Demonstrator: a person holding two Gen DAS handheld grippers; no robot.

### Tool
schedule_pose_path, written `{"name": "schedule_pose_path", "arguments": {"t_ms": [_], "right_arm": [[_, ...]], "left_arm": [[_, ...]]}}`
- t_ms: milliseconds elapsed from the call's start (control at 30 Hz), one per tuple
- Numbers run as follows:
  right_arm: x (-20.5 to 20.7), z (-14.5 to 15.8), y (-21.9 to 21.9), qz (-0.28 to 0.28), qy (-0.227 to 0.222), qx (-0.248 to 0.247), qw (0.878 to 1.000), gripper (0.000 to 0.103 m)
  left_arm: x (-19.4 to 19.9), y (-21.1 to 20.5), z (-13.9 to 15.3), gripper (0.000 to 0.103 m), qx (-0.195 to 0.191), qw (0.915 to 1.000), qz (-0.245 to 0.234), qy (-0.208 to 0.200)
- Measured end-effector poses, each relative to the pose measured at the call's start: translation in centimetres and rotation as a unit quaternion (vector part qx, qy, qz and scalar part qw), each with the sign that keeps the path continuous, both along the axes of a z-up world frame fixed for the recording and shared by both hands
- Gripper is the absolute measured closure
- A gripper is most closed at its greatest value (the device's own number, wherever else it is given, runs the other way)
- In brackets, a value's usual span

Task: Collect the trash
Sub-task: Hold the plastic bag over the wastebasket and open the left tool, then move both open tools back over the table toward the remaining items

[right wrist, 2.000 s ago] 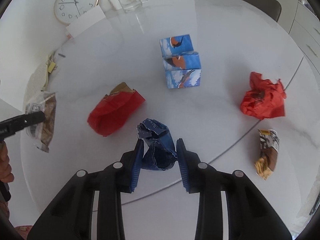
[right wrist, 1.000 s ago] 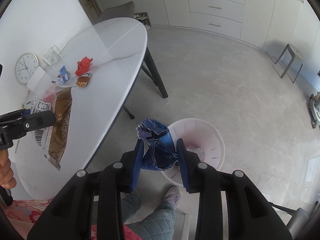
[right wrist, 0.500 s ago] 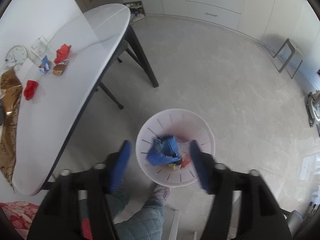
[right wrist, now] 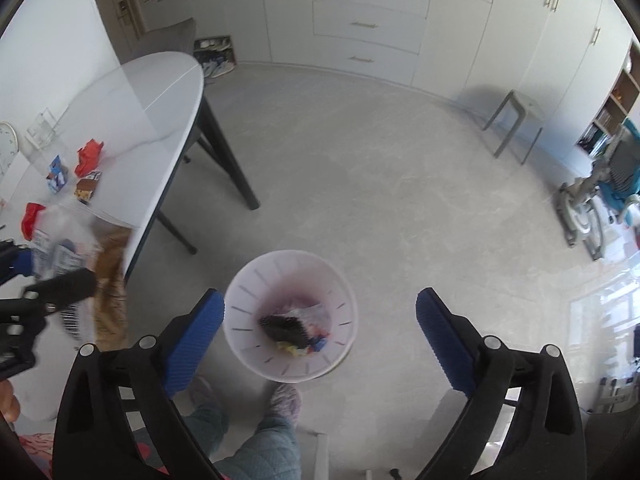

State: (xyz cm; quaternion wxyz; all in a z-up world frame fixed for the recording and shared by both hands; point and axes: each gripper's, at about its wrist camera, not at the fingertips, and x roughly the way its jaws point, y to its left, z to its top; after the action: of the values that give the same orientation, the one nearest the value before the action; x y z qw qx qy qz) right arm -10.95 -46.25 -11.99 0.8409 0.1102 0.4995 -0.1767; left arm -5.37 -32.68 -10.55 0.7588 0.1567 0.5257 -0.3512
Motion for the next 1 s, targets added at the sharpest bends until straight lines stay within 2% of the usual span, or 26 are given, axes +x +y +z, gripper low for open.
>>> {"name": "schedule_pose_path", "arguments": {"t_ms": [200,267,367,467,1000], "right_arm": [[-1.9,1.2,-2.3,-0.015,0.001,-0.009,1.000,0.007],[-2.4,1.1,-3.1,-0.022,0.003,-0.004,1.000,0.007],[-2.7,0.6,-4.0,-0.029,0.007,0.004,1.000,0.007],[-2.7,0.2,-4.7,-0.035,0.012,0.009,0.999,0.007],[-1.1,1.0,-3.3,-0.019,-0.004,0.017,1.000,0.007]], "left_arm": [[-0.2,-3.8,-2.9,0.051,0.000,0.9995,-0.026,0.020],[-0.3,-4.9,-3.7,0.043,0.004,0.9993,-0.030,0.022],[-0.3,-6.2,-4.4,0.039,0.013,0.9992,-0.031,0.021],[-0.4,-6.8,-4.3,0.032,0.010,0.9993,-0.028,0.023],[0.8,-4.3,-0.5,0.025,-0.010,0.9999,0.000,-0.010]]}}
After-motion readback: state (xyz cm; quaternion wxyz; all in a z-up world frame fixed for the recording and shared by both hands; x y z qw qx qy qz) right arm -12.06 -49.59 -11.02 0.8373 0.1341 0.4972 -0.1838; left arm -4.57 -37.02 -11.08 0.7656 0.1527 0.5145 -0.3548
